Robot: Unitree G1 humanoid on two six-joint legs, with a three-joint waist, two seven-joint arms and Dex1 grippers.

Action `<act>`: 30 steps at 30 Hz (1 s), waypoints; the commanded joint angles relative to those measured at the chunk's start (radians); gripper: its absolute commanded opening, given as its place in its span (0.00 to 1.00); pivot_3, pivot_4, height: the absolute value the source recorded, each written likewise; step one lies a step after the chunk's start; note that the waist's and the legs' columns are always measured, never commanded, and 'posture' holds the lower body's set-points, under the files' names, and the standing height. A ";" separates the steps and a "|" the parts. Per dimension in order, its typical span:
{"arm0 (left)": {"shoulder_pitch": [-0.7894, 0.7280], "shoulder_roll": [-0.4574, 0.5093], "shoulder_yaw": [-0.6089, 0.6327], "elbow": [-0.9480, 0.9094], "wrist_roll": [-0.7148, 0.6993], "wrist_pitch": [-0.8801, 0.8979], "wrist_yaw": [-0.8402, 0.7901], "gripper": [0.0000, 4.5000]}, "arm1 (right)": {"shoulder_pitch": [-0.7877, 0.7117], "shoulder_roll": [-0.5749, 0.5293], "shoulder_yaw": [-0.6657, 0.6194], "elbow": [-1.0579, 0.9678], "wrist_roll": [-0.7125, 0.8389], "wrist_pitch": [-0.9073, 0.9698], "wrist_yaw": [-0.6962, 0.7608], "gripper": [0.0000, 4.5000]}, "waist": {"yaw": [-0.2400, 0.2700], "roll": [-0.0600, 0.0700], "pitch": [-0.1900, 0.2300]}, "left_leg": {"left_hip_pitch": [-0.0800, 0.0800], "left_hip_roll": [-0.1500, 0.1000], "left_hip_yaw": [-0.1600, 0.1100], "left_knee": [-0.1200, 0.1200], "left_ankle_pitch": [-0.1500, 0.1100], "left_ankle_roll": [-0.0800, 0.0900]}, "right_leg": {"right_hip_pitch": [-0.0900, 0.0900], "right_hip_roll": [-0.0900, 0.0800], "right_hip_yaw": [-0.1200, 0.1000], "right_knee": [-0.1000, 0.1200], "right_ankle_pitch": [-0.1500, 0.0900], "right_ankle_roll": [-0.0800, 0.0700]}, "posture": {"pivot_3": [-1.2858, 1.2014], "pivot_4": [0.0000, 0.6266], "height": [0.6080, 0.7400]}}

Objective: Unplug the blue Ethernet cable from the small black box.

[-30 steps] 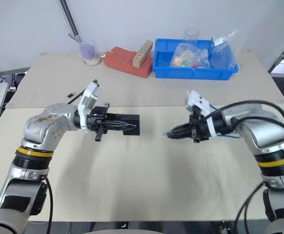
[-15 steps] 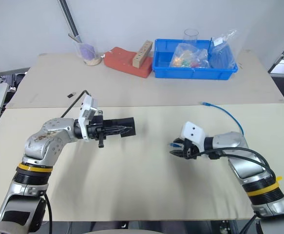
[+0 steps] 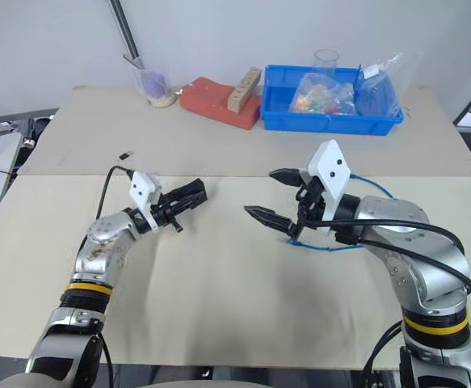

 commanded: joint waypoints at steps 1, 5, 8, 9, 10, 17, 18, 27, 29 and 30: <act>-0.075 -0.018 0.012 0.134 0.046 -0.135 0.040 0.13 | 0.011 0.002 -0.009 -0.047 -0.003 0.007 -0.054 0.99 | 0.001 0.000 0.000 | 0.000 0.000 0.000 0.000 0.000 0.000 | 0.000 0.000 0.000 0.000 0.000 0.000 | 0.52 0.24 1.00; -0.112 -0.028 0.016 0.241 0.056 -0.196 0.033 0.36 | 0.017 -0.007 -0.012 -0.049 0.000 0.010 -0.082 1.00 | -0.007 0.000 0.000 | 0.000 0.000 0.000 0.000 0.000 0.000 | 0.000 0.001 0.000 0.001 0.000 0.000 | 0.52 0.24 1.00; -0.123 -0.029 0.017 0.277 0.058 -0.217 0.021 0.66 | 0.014 -0.018 -0.009 -0.043 -0.006 0.004 -0.089 1.00 | -0.017 0.000 0.000 | 0.001 0.001 0.000 -0.001 0.000 0.000 | 0.000 0.001 0.000 0.001 0.000 0.000 | 0.52 0.24 1.00; -0.123 -0.028 0.017 0.281 0.057 -0.219 0.016 0.76 | 0.013 -0.019 -0.010 -0.039 -0.006 0.002 -0.091 1.00 | -0.019 0.000 0.000 | 0.001 0.001 0.000 -0.001 0.000 0.000 | 0.000 0.002 0.000 0.001 0.000 0.000 | 0.52 0.24 1.00; -0.122 -0.025 0.019 0.283 0.055 -0.221 0.011 0.89 | 0.011 -0.020 -0.012 -0.035 -0.004 0.002 -0.092 1.00 | -0.019 0.000 0.000 | 0.001 0.001 0.000 -0.001 0.000 0.000 | 0.000 0.002 0.000 0.001 0.000 0.000 | 0.52 0.24 1.00; 0.014 0.135 0.047 -0.073 -0.052 0.065 -0.105 0.99 | 0.085 -0.135 -0.047 0.058 -0.020 -0.091 0.057 1.00 | -0.024 0.000 0.000 | 0.001 0.001 0.000 -0.001 0.000 0.000 | 0.000 0.002 0.000 0.001 0.000 0.000 | 0.52 0.24 1.00; 0.045 0.168 0.048 -0.155 -0.071 0.127 -0.120 0.99 | 0.098 -0.151 -0.054 0.073 -0.020 -0.109 0.081 1.00 | -0.026 0.000 0.000 | 0.001 0.002 0.000 -0.002 0.000 0.000 | 0.000 0.002 0.000 0.001 0.000 0.000 | 0.52 0.24 1.00; 0.294 0.538 0.243 -0.696 -0.269 0.582 -0.166 0.99 | 0.214 -0.280 -0.161 0.189 -0.027 -0.248 0.269 1.00 | -0.031 0.000 0.000 | 0.003 0.003 0.000 -0.003 0.000 0.000 | 0.002 0.002 0.000 0.000 0.000 0.000 | 0.52 0.24 1.00; 0.307 0.559 0.277 -0.728 -0.271 0.605 -0.147 0.99 | 0.228 -0.279 -0.176 0.189 -0.025 -0.245 0.266 1.00 | -0.029 0.000 0.000 | 0.003 0.003 0.000 -0.003 0.000 0.000 | 0.002 0.002 0.000 0.000 0.000 0.000 | 0.52 0.24 1.00; 0.310 0.561 0.281 -0.735 -0.266 0.608 -0.139 0.99 | 0.230 -0.275 -0.176 0.189 -0.026 -0.246 0.263 1.00 | -0.029 0.000 0.000 | 0.003 0.003 0.000 -0.003 0.000 0.000 | 0.002 0.002 0.000 0.000 0.000 0.000 | 0.52 0.24 1.00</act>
